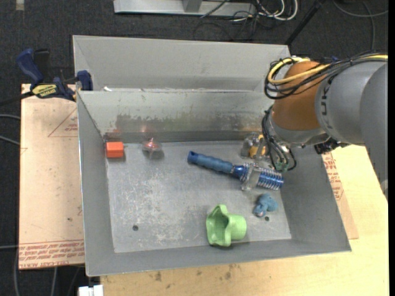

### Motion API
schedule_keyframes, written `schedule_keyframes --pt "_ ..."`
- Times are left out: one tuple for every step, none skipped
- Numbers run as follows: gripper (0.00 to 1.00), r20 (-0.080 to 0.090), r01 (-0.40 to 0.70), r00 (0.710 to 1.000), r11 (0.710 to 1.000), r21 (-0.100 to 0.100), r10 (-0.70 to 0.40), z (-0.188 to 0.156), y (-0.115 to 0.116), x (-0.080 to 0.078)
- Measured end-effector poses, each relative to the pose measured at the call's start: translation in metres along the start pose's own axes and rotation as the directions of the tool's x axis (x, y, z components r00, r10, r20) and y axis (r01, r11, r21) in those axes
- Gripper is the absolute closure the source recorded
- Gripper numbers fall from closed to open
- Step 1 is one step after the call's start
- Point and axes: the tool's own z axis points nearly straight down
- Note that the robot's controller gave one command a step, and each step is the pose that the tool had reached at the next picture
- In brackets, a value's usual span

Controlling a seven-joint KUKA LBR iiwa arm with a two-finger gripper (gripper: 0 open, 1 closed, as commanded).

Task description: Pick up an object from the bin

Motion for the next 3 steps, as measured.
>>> schedule_keyframes --pt "0.0 0.002 0.001 1.0 1.0 -0.001 -0.001 0.0 0.001 -0.001" --pt "1.0 0.0 0.002 1.0 1.0 0.0 -0.002 0.001 0.001 0.0" --pt "1.0 0.009 0.003 1.0 1.0 -0.001 -0.003 -0.058 0.001 -0.001"
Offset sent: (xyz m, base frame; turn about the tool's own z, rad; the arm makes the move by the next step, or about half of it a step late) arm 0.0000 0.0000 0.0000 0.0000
